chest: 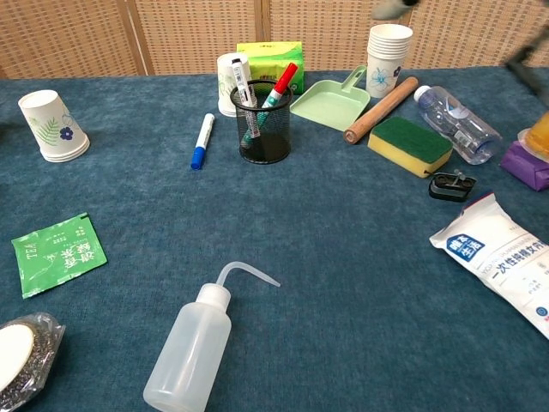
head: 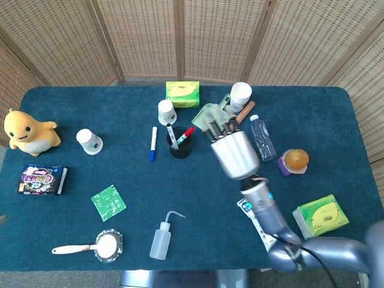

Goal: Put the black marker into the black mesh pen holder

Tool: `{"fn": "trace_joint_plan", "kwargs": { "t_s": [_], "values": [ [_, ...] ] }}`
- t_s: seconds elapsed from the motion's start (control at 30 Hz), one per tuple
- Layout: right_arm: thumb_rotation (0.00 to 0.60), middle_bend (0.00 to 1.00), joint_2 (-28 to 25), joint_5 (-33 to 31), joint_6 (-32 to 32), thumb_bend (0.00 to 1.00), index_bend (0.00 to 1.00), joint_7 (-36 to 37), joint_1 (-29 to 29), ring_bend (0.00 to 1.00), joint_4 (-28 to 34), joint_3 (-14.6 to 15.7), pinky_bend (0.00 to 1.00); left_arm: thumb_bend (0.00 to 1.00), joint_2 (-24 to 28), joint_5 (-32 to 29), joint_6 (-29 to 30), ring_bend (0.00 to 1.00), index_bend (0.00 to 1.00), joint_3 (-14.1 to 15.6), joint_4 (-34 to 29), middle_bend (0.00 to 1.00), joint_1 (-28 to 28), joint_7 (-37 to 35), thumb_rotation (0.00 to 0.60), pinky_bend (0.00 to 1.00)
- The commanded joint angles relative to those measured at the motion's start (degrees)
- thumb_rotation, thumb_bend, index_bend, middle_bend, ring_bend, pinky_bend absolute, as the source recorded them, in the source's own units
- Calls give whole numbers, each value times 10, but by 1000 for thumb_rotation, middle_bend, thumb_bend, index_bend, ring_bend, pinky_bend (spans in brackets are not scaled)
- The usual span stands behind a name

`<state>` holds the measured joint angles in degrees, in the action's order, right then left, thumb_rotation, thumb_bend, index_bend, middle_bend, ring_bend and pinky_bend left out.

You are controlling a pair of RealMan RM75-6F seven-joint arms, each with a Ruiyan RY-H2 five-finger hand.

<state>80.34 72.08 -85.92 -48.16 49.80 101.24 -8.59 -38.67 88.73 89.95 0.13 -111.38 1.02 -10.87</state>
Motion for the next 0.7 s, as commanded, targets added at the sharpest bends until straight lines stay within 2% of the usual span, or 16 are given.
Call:
{"fn": "trace_joint_plan", "kwargs": {
  "t_s": [0.03,0.2,0.37,0.7],
  "values": [
    [600,0,-101,30,-31,0,157,149,-109,0,43,49,176,46,-4,1,-3,0,56,1,-8,0,-1,15,600,0],
    [600,0,-136,27,-50,0,151,201,-171,0,24,69,117,46,-8,-1,1,0,56,1,-14,0,1,28,600,0],
    [600,0,-136,53,-76,0,138,191,-217,0,-40,88,89,45,-11,-2,-3,0,56,2,-19,0,0,44,600,0],
    [600,0,-144,55,-46,0,135,224,-258,0,-44,86,88,46,-15,1,0,0,56,2,-21,0,1,54,600,0]
  ]
}}
